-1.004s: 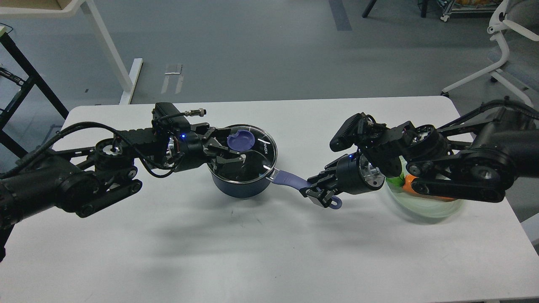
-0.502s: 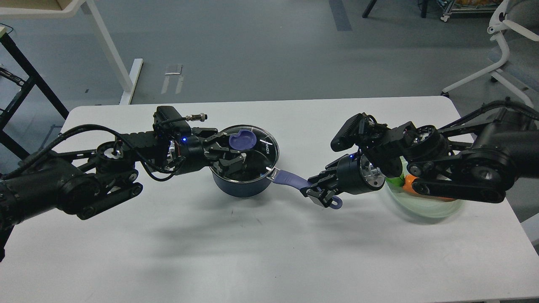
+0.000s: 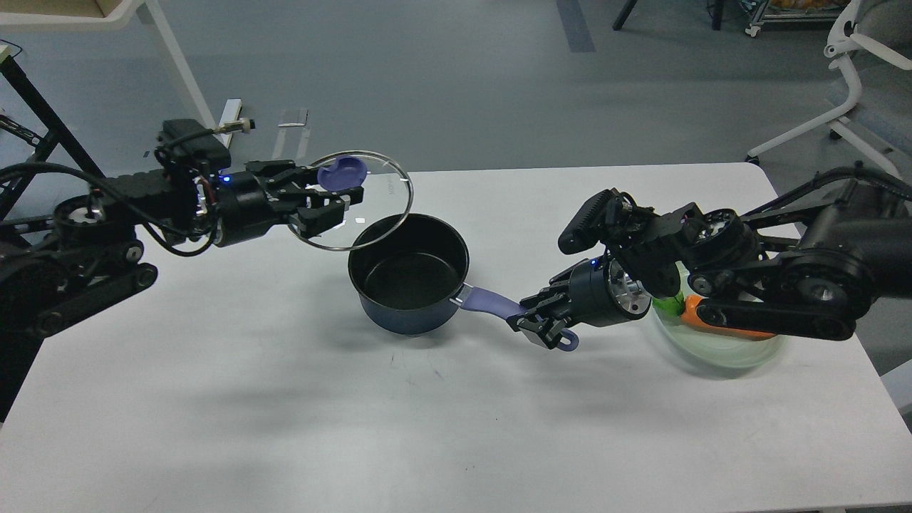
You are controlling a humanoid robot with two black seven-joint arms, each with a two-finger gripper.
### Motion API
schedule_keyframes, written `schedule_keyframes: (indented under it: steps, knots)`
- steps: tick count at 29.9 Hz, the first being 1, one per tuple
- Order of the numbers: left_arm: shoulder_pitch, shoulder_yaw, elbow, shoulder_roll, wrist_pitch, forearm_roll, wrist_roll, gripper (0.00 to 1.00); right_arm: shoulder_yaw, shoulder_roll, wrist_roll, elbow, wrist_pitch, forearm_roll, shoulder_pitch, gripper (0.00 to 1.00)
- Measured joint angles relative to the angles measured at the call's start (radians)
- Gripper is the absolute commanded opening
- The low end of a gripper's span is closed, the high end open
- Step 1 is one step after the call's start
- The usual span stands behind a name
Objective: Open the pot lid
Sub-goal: 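Lift the glass lid off the saucepan and carry it aside, then lower the lid onto the table and release it with the left gripper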
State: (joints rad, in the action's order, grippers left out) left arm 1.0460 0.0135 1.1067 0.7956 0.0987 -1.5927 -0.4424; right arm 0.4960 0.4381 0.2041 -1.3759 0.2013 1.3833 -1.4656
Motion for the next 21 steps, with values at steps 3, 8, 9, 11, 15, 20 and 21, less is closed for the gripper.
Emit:
schedule_keyframes:
  steps: [3, 8, 9, 11, 15, 20, 21]
  knots:
    - [-0.057, 0.01, -0.015, 0.09, 0.03, 0.009, -0.002, 0.5, 0.0, 0.002, 0.0, 0.0, 0.0, 0.001, 0.0, 0.31]
    - [-0.232, 0.017, -0.04, 0.176, 0.112, 0.011, -0.003, 0.5, 0.0, 0.004, 0.0, 0.0, 0.0, 0.0, 0.002, 0.31]
    - [-0.26, 0.017, -0.046, 0.18, 0.128, 0.011, -0.004, 0.51, 0.0, 0.004, 0.0, 0.0, -0.001, 0.0, 0.001, 0.31]
    - [-0.316, 0.017, -0.076, 0.18, 0.164, 0.012, -0.007, 0.51, 0.0, 0.004, 0.0, 0.0, -0.001, 0.0, 0.001, 0.31]
    - [-0.377, 0.017, -0.188, 0.146, 0.211, 0.023, -0.017, 0.52, 0.0, 0.005, 0.0, 0.0, -0.001, 0.0, -0.003, 0.31]
    - [-0.39, 0.018, -0.264, 0.07, 0.219, 0.047, -0.022, 0.53, 0.0, 0.008, 0.0, -0.001, -0.001, 0.0, -0.004, 0.31]
    - [-0.391, 0.019, -0.268, 0.065, 0.219, 0.049, -0.022, 0.54, 0.0, 0.01, 0.0, -0.001, -0.001, 0.0, -0.004, 0.31]
